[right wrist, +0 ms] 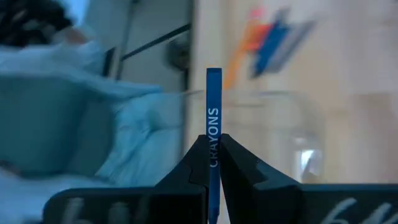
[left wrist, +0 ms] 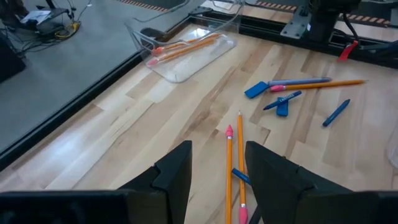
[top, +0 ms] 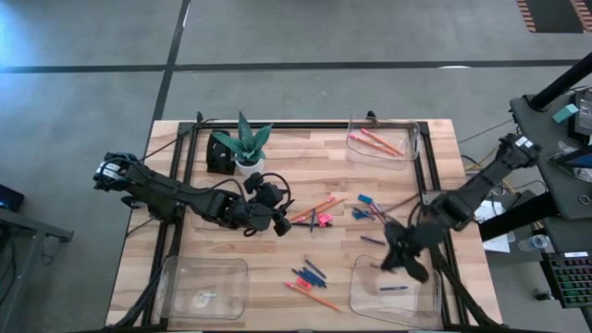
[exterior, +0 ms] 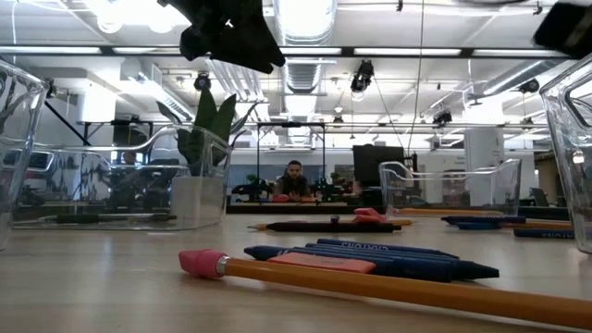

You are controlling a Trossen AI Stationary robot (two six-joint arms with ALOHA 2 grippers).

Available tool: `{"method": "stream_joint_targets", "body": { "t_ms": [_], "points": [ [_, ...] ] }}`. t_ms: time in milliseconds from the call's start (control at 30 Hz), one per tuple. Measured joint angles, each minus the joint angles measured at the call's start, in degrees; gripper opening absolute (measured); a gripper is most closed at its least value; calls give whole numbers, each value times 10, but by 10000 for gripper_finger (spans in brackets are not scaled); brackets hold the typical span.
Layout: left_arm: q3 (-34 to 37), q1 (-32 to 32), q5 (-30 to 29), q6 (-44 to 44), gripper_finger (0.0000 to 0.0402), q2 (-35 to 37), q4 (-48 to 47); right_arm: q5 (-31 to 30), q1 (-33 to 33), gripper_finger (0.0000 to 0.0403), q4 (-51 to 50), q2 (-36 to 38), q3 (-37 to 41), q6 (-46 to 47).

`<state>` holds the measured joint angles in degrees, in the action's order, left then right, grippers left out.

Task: Sort crayons/erasers/pens/pencils in bins
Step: Put the blue crayon into the bottom right transparent bin

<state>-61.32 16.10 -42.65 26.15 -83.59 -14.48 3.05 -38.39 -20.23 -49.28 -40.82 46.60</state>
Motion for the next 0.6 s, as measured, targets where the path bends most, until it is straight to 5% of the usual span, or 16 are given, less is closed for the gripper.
{"method": "stream_joint_targets", "body": {
  "t_ms": [233,600],
  "points": [
    [0,0,0,4,137,0,0,-11,-87,13,17,-73,0,26],
    [0,0,3,5,137,0,3,-11,-97,13,7,-202,0,125]
  ]
}}
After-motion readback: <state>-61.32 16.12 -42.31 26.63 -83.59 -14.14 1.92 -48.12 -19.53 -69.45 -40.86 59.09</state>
